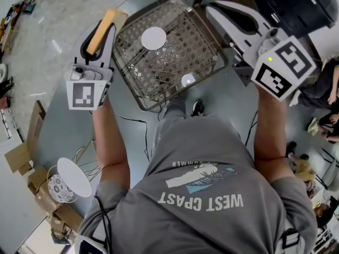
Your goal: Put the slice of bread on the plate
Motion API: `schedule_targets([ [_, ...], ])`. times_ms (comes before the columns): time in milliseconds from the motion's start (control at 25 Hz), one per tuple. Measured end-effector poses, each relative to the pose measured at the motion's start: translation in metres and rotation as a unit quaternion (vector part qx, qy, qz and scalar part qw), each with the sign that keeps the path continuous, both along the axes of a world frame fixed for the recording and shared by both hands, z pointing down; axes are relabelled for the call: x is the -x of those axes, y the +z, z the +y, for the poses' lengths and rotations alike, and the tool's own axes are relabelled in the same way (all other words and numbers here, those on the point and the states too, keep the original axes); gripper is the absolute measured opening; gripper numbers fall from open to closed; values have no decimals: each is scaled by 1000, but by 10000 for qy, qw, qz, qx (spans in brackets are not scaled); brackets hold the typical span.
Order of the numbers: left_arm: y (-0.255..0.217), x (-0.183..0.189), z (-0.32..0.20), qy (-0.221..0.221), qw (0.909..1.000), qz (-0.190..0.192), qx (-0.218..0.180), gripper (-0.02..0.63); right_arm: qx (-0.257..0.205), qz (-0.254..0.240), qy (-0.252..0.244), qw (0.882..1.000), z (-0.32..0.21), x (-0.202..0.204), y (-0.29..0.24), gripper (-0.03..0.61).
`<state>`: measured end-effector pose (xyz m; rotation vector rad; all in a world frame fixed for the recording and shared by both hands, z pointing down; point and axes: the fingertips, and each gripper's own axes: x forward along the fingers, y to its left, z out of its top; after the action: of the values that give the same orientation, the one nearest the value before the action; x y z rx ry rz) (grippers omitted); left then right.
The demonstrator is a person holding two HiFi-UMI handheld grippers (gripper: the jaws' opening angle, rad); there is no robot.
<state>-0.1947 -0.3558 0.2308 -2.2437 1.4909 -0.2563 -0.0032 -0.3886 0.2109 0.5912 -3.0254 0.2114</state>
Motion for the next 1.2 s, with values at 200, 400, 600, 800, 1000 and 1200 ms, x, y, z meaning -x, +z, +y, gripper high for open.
schedule_targets([
  [200,37,9,-22,-67,9995,-120,283,92,114,94,77,9999,-12,1,13,11],
  [400,79,15,-44,-64,9977,-352,576,92,262,197,185,9993,-23,-2,29,11],
  [600,129,21,-69,-122,9943,-527,913,92,357,334,295,9984,-34,-4,44,12],
  [800,175,28,-94,-203,9909,-643,1165,92,468,464,379,9971,-46,-4,61,11],
  [1000,209,34,-111,-193,9867,-882,1349,92,577,563,423,9958,-55,5,73,11],
  [1200,245,34,-132,-157,9814,-1171,1512,92,638,658,465,9947,-69,7,87,12],
])
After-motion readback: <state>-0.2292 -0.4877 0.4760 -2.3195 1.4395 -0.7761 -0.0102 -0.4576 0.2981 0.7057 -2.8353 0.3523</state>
